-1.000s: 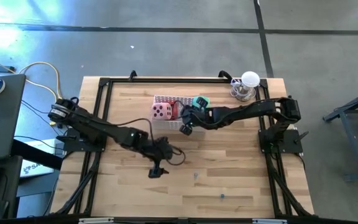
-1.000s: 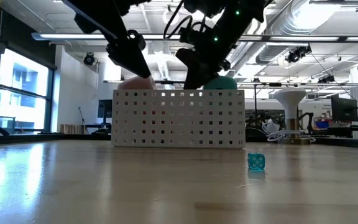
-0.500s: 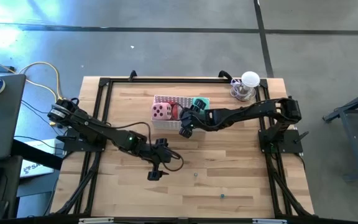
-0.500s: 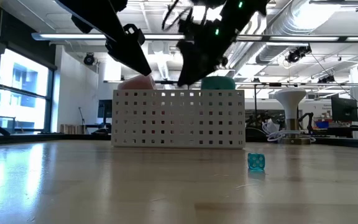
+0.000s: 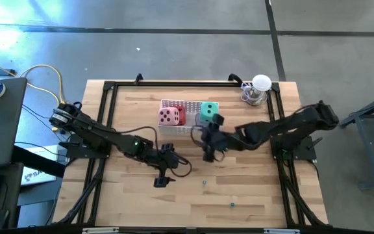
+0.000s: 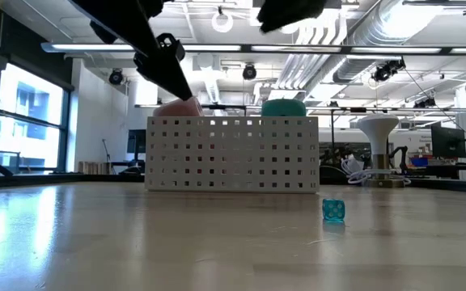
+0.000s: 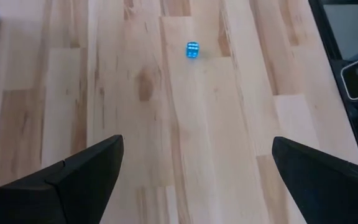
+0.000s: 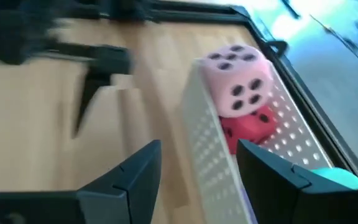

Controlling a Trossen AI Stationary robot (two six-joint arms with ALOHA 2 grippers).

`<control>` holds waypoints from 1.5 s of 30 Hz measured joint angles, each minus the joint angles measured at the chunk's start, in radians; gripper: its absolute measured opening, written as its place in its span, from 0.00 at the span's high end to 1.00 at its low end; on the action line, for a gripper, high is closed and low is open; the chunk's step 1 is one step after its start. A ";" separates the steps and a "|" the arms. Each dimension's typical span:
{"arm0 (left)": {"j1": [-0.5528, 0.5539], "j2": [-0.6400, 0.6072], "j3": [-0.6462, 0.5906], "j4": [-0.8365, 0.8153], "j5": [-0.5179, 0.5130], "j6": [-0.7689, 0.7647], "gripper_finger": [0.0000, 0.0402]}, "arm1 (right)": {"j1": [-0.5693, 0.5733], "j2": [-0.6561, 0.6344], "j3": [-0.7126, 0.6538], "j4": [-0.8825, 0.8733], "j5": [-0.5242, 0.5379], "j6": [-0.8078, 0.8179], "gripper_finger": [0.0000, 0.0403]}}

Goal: Pick & Place Dice
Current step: Put the small light blue die into the white bin

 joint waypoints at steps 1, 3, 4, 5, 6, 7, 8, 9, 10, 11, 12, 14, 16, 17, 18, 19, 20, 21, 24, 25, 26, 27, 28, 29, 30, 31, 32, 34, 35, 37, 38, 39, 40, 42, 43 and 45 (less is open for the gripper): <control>-0.002 0.000 0.000 -0.002 0.000 0.000 0.00 | 0.022 -0.008 0.001 -0.011 0.002 -0.008 0.51; -0.005 0.002 0.000 -0.008 0.001 0.000 0.00 | 0.075 -0.027 0.002 -0.063 0.003 -0.017 0.51; -0.005 0.002 0.000 -0.006 0.001 -0.001 0.00 | 0.103 -0.035 0.000 -0.100 0.000 -0.017 0.51; -0.004 0.002 0.000 -0.005 0.000 -0.001 0.00 | 0.126 -0.039 0.000 -0.121 -0.001 -0.012 0.51; -0.004 0.002 0.000 -0.005 0.000 -0.002 0.00 | 0.151 -0.041 0.001 -0.135 0.000 0.004 0.51; -0.004 0.002 0.000 -0.006 0.000 -0.003 0.00 | 0.177 -0.041 0.002 -0.163 -0.003 0.025 0.51; -0.004 0.002 0.000 -0.006 0.000 -0.003 0.00 | 0.201 -0.041 0.001 -0.200 -0.005 0.052 0.51; -0.004 0.002 0.000 -0.005 0.000 -0.003 0.00 | 0.225 -0.039 0.000 -0.237 -0.007 0.083 0.51; -0.004 0.002 0.000 -0.005 0.000 -0.003 0.00 | 0.249 -0.038 0.000 -0.268 -0.007 0.121 0.51; -0.004 0.002 0.000 -0.005 0.000 -0.003 0.00 | 0.272 -0.037 0.000 -0.296 -0.007 0.167 0.51; -0.004 0.002 0.000 -0.006 0.000 -0.003 0.00 | 0.291 -0.033 0.000 -0.326 -0.008 0.217 0.51; -0.003 0.002 0.000 -0.005 0.000 -0.003 0.00 | 0.330 -0.029 0.000 -0.384 -0.033 0.334 0.51; -0.003 0.002 0.000 -0.006 0.000 -0.003 0.00 | 0.366 -0.028 -0.007 -0.415 -0.086 0.474 0.51; -0.003 0.002 0.000 -0.006 0.000 -0.003 0.00 | 0.385 -0.030 -0.014 -0.420 -0.123 0.550 0.51; -0.003 0.002 0.000 -0.005 0.000 -0.003 0.00 | 0.404 -0.030 -0.023 -0.420 -0.169 0.619 0.51; -0.003 0.002 0.000 -0.005 0.001 -0.003 0.00 | 0.425 -0.030 -0.032 -0.420 -0.213 0.681 0.51; -0.003 0.002 0.000 -0.005 0.000 -0.003 0.00 | 0.448 -0.029 -0.041 -0.419 -0.246 0.732 0.51; -0.003 0.002 0.000 -0.006 0.000 -0.003 0.00 | 0.472 -0.029 -0.050 -0.419 -0.263 0.774 0.51; -0.003 0.002 0.000 -0.006 0.001 -0.003 0.00 | 0.532 -0.029 -0.088 -0.397 -0.241 0.860 0.51; -0.003 0.002 0.000 -0.006 0.001 -0.003 0.00 | 0.549 -0.029 -0.103 -0.389 -0.219 0.888 0.51; -0.003 0.002 0.000 -0.006 0.001 -0.003 0.00 | 0.561 -0.029 -0.120 -0.387 -0.198 0.914 0.51; -0.003 0.002 0.000 -0.006 0.001 -0.003 0.00 | 0.573 -0.029 -0.136 -0.388 -0.188 0.937 0.51; -0.003 0.002 0.000 -0.006 0.001 -0.003 0.00 | 0.586 -0.029 -0.155 -0.386 -0.183 0.953 0.51; -0.003 0.002 0.000 -0.006 0.001 -0.003 0.00 | 0.599 -0.029 -0.174 -0.381 -0.181 0.955 0.51; -0.003 0.002 0.000 -0.006 0.001 -0.003 0.00 | 0.611 -0.029 -0.192 -0.371 -0.181 0.949 0.51; -0.003 0.002 0.000 -0.006 0.001 -0.003 0.00 | 0.623 -0.029 -0.212 -0.355 -0.181 0.936 0.51; -0.003 0.002 0.000 -0.006 0.001 -0.003 0.00 | 0.637 -0.029 -0.236 -0.331 -0.182 0.926 0.51; -0.003 0.002 0.000 -0.007 0.001 -0.003 0.00 | 0.660 -0.029 -0.285 -0.271 -0.185 0.923 0.51; -0.003 0.002 0.000 -0.007 0.001 -0.003 0.00 | 0.669 -0.028 -0.305 -0.246 -0.186 0.922 0.51; -0.003 0.002 0.000 -0.007 0.001 -0.003 0.00 | 0.687 -0.028 -0.342 -0.193 -0.186 0.922 0.51; -0.003 0.002 0.000 -0.007 0.001 -0.003 0.00 | 0.694 -0.028 -0.356 -0.167 -0.187 0.923 0.51; -0.003 0.002 0.000 -0.007 0.001 -0.003 0.00 | 0.702 -0.028 -0.368 -0.138 -0.188 0.923 0.51; -0.003 0.002 0.000 -0.008 0.001 -0.003 0.00 | 0.708 -0.028 -0.378 -0.109 -0.187 0.923 0.51; -0.003 0.002 0.000 -0.008 0.001 -0.003 0.00 | 0.721 -0.028 -0.399 -0.048 -0.181 0.915 0.51; -0.003 0.002 0.000 -0.008 0.001 -0.007 0.00 | 0.726 -0.028 -0.411 -0.023 -0.182 0.905 0.51; -0.003 0.002 0.000 -0.008 0.001 -0.023 0.00 | 0.734 -0.028 -0.433 0.003 -0.181 0.873 0.51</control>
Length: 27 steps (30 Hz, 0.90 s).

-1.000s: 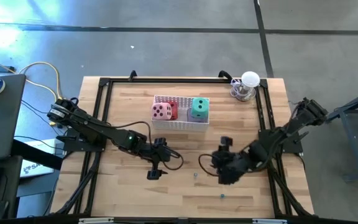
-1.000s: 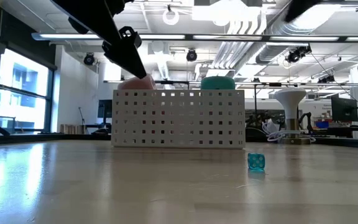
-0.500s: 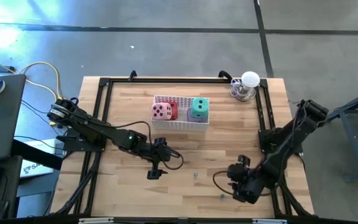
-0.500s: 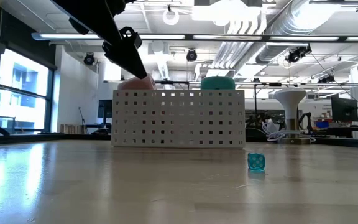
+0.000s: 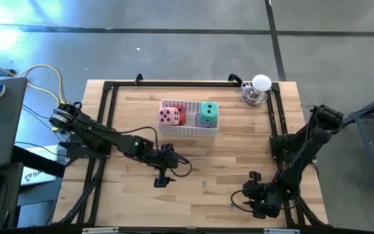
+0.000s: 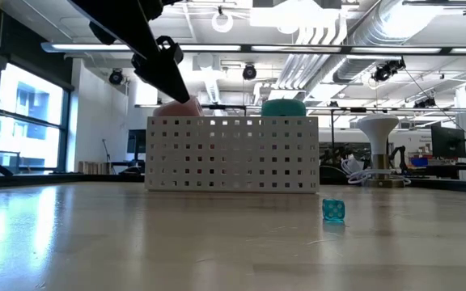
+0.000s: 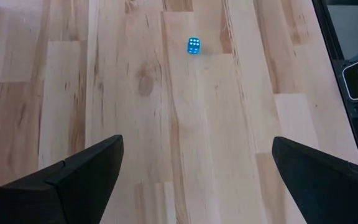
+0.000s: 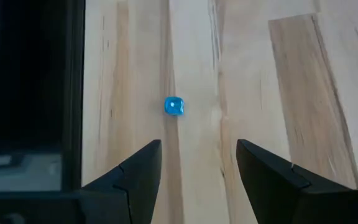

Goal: Pick & Place Dice
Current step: Put the small light blue die into the white bin

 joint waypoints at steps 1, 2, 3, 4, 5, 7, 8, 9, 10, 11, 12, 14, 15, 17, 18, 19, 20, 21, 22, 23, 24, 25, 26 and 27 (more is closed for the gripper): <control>0.000 0.000 0.000 0.000 0.000 -0.005 0.00 | 0.001 0.000 -0.007 0.005 -0.001 -0.021 0.51; 0.000 0.000 0.000 0.000 0.000 -0.011 0.00 | 0.003 0.000 -0.014 0.005 -0.001 -0.040 0.51; 0.000 0.000 0.000 0.000 0.000 -0.016 0.00 | 0.005 0.000 -0.022 0.006 -0.001 -0.049 0.51; 0.000 0.000 0.000 0.000 0.001 -0.019 0.00 | 0.006 0.000 -0.029 0.006 -0.001 -0.050 0.51; 0.000 0.000 0.000 -0.001 0.001 -0.019 0.00 | 0.006 0.000 -0.038 0.019 0.000 -0.048 0.51; 0.000 0.000 0.000 -0.001 0.001 -0.021 0.00 | 0.006 0.000 -0.057 0.044 0.000 -0.028 0.51; 0.000 0.000 0.000 -0.001 0.001 -0.021 0.00 | 0.006 0.000 -0.068 0.056 0.000 -0.020 0.51; 0.000 0.000 0.000 -0.001 0.001 -0.021 0.00 | 0.006 0.000 -0.078 0.069 -0.001 -0.013 0.51; 0.000 0.000 0.000 -0.001 0.001 -0.021 0.00 | 0.006 0.000 -0.088 0.084 0.000 -0.001 0.51; 0.000 0.000 0.000 -0.001 0.001 -0.021 0.00 | 0.006 0.000 -0.097 0.100 0.000 0.016 0.51; 0.000 0.000 0.000 -0.002 0.001 -0.021 0.00 | 0.006 0.000 -0.109 0.121 0.000 0.037 0.51; 0.000 0.000 0.000 -0.007 0.001 -0.021 0.00 | 0.006 0.000 -0.132 0.152 -0.001 0.075 0.51; 0.000 0.000 0.000 -0.010 0.001 -0.021 0.00 | 0.006 0.000 -0.142 0.164 0.000 0.086 0.51; 0.000 0.000 0.000 -0.016 0.001 -0.021 0.00 | 0.004 0.000 -0.156 0.186 -0.001 0.090 0.51; 0.000 0.000 0.000 -0.019 0.001 -0.021 0.00 | 0.003 0.000 -0.160 0.198 -0.001 0.082 0.51; 0.000 0.000 0.000 -0.021 0.001 -0.021 0.00 | 0.004 0.000 -0.166 0.216 -0.002 0.071 0.51; 0.000 0.000 0.000 -0.022 0.000 -0.021 0.00 | 0.004 0.000 -0.171 0.231 -0.003 0.051 0.51; 0.000 0.000 0.000 -0.022 0.000 -0.021 0.00 | 0.007 0.000 -0.177 0.251 -0.003 0.022 0.51; 0.000 0.000 0.000 -0.022 0.001 -0.021 0.00 | 0.007 0.000 -0.182 0.274 -0.004 -0.015 0.51; 0.000 0.000 0.000 -0.022 0.000 -0.021 0.00 | 0.007 0.002 -0.183 0.290 -0.003 -0.060 0.51; 0.000 0.000 0.000 -0.022 0.000 -0.021 0.00 | 0.007 0.009 -0.183 0.313 -0.002 -0.101 0.51; 0.000 0.000 0.000 -0.022 0.000 -0.021 0.00 | 0.007 0.020 -0.182 0.335 0.000 -0.138 0.51; 0.000 0.000 0.000 -0.022 0.000 -0.021 0.00 | 0.007 0.036 -0.182 0.352 0.000 -0.171 0.51; 0.000 0.000 0.000 -0.022 0.000 -0.021 0.00 | 0.007 0.053 -0.182 0.362 0.000 -0.197 0.51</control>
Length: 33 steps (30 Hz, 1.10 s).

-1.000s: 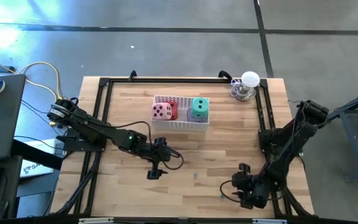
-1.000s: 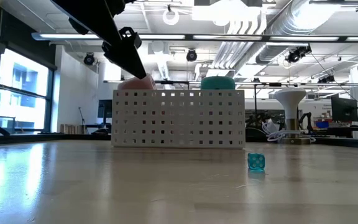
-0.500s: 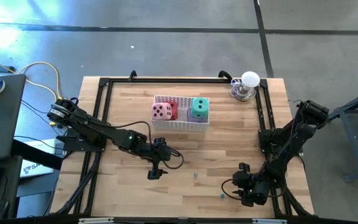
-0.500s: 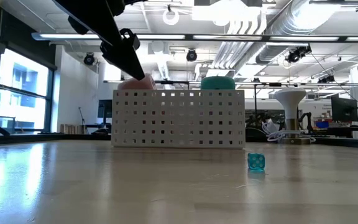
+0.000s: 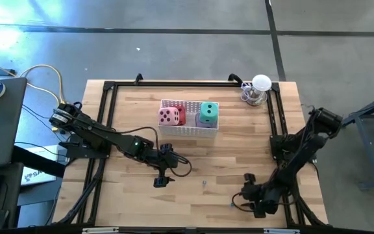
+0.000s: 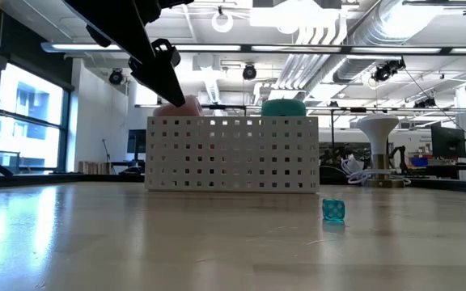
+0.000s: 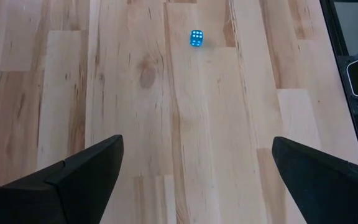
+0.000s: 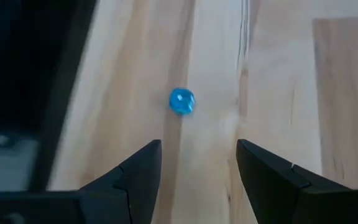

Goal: Pick & Place Dice
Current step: Put the small light blue die into the white bin

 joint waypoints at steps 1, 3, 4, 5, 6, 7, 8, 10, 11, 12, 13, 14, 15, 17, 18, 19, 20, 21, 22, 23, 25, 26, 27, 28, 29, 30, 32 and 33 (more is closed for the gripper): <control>0.000 0.000 0.000 0.000 0.000 0.000 0.00 | 0.000 0.021 0.000 0.006 0.000 -0.013 0.51; 0.000 0.000 0.000 0.000 0.000 0.000 0.00 | -0.003 0.063 0.000 0.018 -0.001 -0.013 0.51; 0.000 0.000 0.000 0.000 0.000 0.000 0.00 | -0.004 0.084 0.000 0.024 0.005 -0.013 0.51; 0.000 0.000 0.000 0.000 0.000 0.000 0.00 | -0.005 0.099 0.002 0.035 0.010 -0.014 0.51; 0.000 0.000 0.000 0.000 0.000 0.000 0.00 | -0.007 0.112 0.002 0.041 0.014 -0.017 0.51; 0.000 0.000 0.000 0.000 0.000 0.000 0.00 | -0.007 0.123 0.002 0.047 0.016 -0.016 0.51; 0.000 0.000 0.000 0.000 0.000 0.000 0.00 | -0.007 0.132 0.003 0.052 0.021 -0.012 0.51; 0.000 0.000 0.000 -0.001 0.000 0.000 0.00 | -0.008 0.140 0.004 0.059 0.033 0.002 0.51; 0.000 0.000 0.000 -0.001 0.000 0.000 0.00 | -0.008 0.141 0.004 0.061 0.040 0.016 0.51; 0.000 0.000 0.000 -0.001 0.000 0.000 0.00 | -0.008 0.142 0.004 0.064 0.048 0.027 0.51; 0.000 0.000 0.000 0.000 0.000 0.000 0.00 | -0.008 0.144 0.003 0.071 0.057 0.032 0.51; 0.000 0.000 0.000 -0.001 0.000 0.000 0.00 | -0.008 0.145 0.002 0.083 0.064 0.033 0.51; 0.000 0.000 0.000 -0.001 0.000 0.000 0.00 | -0.009 0.145 0.002 0.098 0.070 0.032 0.51; 0.000 0.000 0.000 -0.001 0.000 0.000 0.00 | -0.010 0.147 0.000 0.135 0.077 0.001 0.51; 0.000 0.000 0.000 -0.001 0.000 0.000 0.00 | -0.011 0.148 -0.001 0.151 0.076 -0.017 0.51; 0.000 0.000 0.000 -0.001 0.000 0.000 0.00 | -0.011 0.154 -0.001 0.167 0.077 -0.031 0.51; 0.000 0.000 0.000 -0.001 0.000 0.000 0.00 | -0.014 0.159 -0.001 0.181 0.078 -0.039 0.51; 0.000 0.000 0.000 -0.001 0.000 0.000 0.00 | -0.015 0.166 -0.001 0.192 0.076 -0.040 0.51; 0.000 0.000 0.000 -0.001 0.000 0.000 0.00 | -0.016 0.174 0.000 0.198 0.070 -0.039 0.51; 0.000 0.000 0.000 -0.001 0.000 0.000 0.00 | -0.016 0.184 0.001 0.201 0.062 -0.030 0.51; -0.001 0.000 0.000 -0.001 0.000 0.000 0.00 | -0.023 0.203 0.002 0.214 0.046 0.002 0.51; -0.001 0.000 0.000 -0.001 0.000 0.000 0.00 | -0.027 0.214 0.003 0.226 0.041 0.013 0.51; -0.001 0.000 0.000 -0.001 0.000 0.000 0.00 | -0.030 0.222 0.004 0.236 0.038 0.014 0.51; -0.001 0.000 0.000 -0.001 0.000 0.000 0.00 | -0.032 0.226 0.004 0.251 0.030 0.008 0.51; -0.001 0.000 0.000 -0.001 0.000 0.000 0.00 | -0.034 0.227 0.003 0.264 0.024 -0.007 0.51; -0.001 0.000 0.000 -0.001 0.000 0.000 0.00 | -0.038 0.228 0.002 0.279 0.019 -0.028 0.51; -0.001 0.000 0.000 -0.001 0.000 0.000 0.00 | -0.049 0.229 0.002 0.297 0.002 -0.055 0.51; -0.001 0.000 0.000 -0.001 0.000 0.000 0.00 | -0.053 0.230 0.002 0.299 -0.005 -0.059 0.51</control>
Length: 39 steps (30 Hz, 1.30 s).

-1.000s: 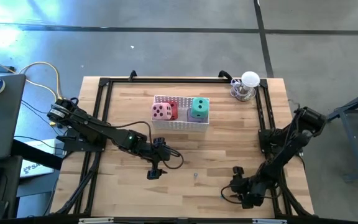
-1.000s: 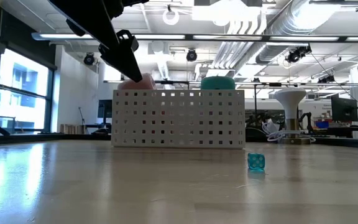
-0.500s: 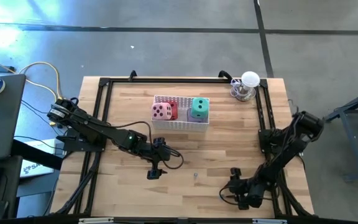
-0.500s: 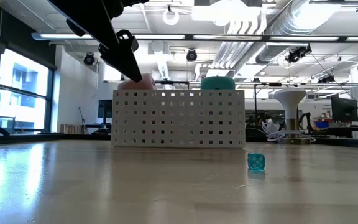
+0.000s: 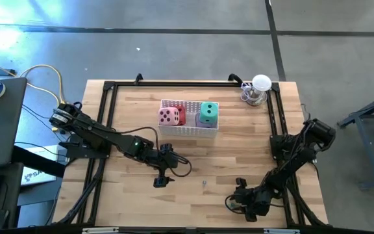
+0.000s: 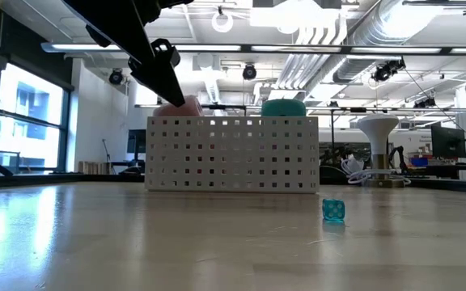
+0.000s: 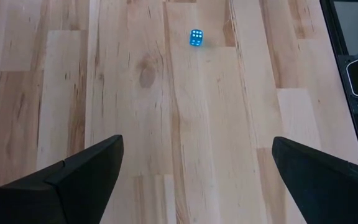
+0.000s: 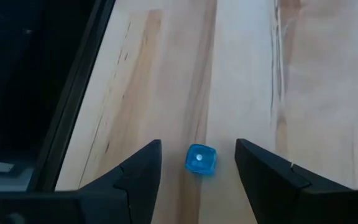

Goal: Pick & Place Dice
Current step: Put the small light blue die into the white bin

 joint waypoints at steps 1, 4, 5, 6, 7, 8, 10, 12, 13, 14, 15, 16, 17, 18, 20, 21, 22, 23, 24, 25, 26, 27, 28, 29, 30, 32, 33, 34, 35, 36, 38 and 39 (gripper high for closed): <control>0.000 0.000 0.000 0.000 0.000 0.000 0.00 | -0.004 0.000 0.000 0.001 -0.007 -0.001 0.51; 0.000 0.000 0.000 0.000 0.000 0.000 0.00 | -0.014 0.002 0.001 -0.010 -0.032 -0.003 0.51; 0.000 0.000 0.000 0.000 0.000 0.000 0.00 | -0.015 0.003 0.001 -0.010 -0.032 -0.003 0.51; 0.000 0.000 0.000 0.000 0.000 0.000 0.00 | -0.016 0.003 0.001 -0.010 -0.032 -0.004 0.51; 0.000 0.000 0.000 0.000 0.000 0.000 0.00 | -0.015 0.004 0.001 -0.011 -0.032 -0.004 0.52; 0.000 0.000 0.000 0.000 0.000 0.000 0.00 | -0.015 0.004 0.001 -0.012 -0.033 -0.004 0.54; 0.000 0.000 0.000 0.000 0.000 0.000 0.00 | -0.016 0.004 0.001 -0.018 -0.037 -0.004 0.58; 0.000 0.000 0.000 -0.001 0.000 0.000 0.00 | -0.016 0.004 0.001 -0.025 -0.037 -0.004 0.62; 0.000 0.000 0.000 -0.002 0.000 0.000 0.00 | -0.016 0.004 0.001 -0.028 -0.037 -0.004 0.65; 0.000 0.000 0.000 -0.003 0.000 0.000 0.00 | -0.016 0.004 0.000 -0.032 -0.037 -0.004 0.68; 0.000 0.000 0.000 -0.004 0.000 0.000 0.00 | -0.016 0.004 0.000 -0.035 -0.037 -0.004 0.70; 0.000 0.000 0.000 -0.003 0.000 0.000 0.00 | -0.016 0.004 0.000 -0.038 -0.037 -0.004 0.73; 0.000 0.000 0.000 -0.003 0.000 0.000 0.00 | -0.016 0.004 0.000 -0.039 -0.037 -0.004 0.76; 0.000 0.000 0.000 -0.003 0.000 0.000 0.00 | -0.016 0.004 0.000 -0.039 -0.037 -0.003 0.78; 0.000 0.000 0.000 -0.003 0.000 0.000 0.00 | -0.016 0.004 0.000 -0.039 -0.041 -0.003 0.83; 0.000 0.000 0.000 -0.003 0.000 0.000 0.00 | -0.016 0.004 0.000 -0.038 -0.049 -0.003 0.85; 0.000 0.000 0.000 -0.003 0.000 0.000 0.00 | -0.019 0.003 0.000 -0.036 -0.058 -0.004 0.87; 0.000 0.000 0.000 -0.003 0.000 0.000 0.00 | -0.023 0.003 0.000 -0.033 -0.066 -0.008 0.89; 0.000 0.000 0.000 -0.003 0.000 0.000 0.00 | -0.025 0.003 0.000 -0.031 -0.073 -0.009 0.90; 0.000 0.000 0.000 -0.003 0.000 0.000 0.00 | -0.029 0.003 0.000 -0.030 -0.078 -0.011 0.90; 0.000 0.000 0.000 -0.003 0.000 0.000 0.00 | -0.033 0.003 0.000 -0.027 -0.084 -0.018 0.91; 0.000 0.000 0.000 -0.003 0.000 -0.001 0.00 | -0.037 0.003 0.000 -0.021 -0.090 -0.036 0.91; 0.000 0.000 0.000 -0.003 0.000 -0.002 0.00 | -0.040 0.003 -0.001 -0.012 -0.094 -0.063 0.90; 0.000 0.000 0.000 -0.003 0.000 -0.002 0.00 | -0.042 0.004 -0.003 0.001 -0.098 -0.090 0.90; 0.000 0.000 0.000 -0.003 0.000 -0.002 0.00 | -0.043 0.006 -0.003 0.019 -0.099 -0.117 0.90; 0.000 0.000 0.000 -0.003 0.000 -0.002 0.00 | -0.054 0.004 -0.002 0.039 -0.103 -0.167 0.90; 0.000 0.000 0.000 -0.001 0.000 -0.002 0.00 | -0.058 0.001 0.003 0.037 -0.105 -0.188 0.90; 0.000 0.000 0.000 0.003 0.000 -0.002 0.00 | -0.063 -0.003 0.008 0.032 -0.106 -0.204 0.91; 0.000 0.000 0.000 0.010 0.000 -0.002 0.00 | -0.068 -0.007 0.012 0.024 -0.107 -0.217 0.91; 0.000 0.000 0.000 0.018 0.000 -0.002 0.00 | -0.074 -0.011 0.017 0.014 -0.109 -0.225 0.91; 0.000 0.000 0.000 0.037 0.000 -0.002 0.00 | -0.085 -0.020 0.030 -0.015 -0.109 -0.239 0.91; 0.000 0.000 0.000 0.045 0.000 -0.003 0.00 | -0.088 -0.023 0.037 -0.032 -0.109 -0.245 0.91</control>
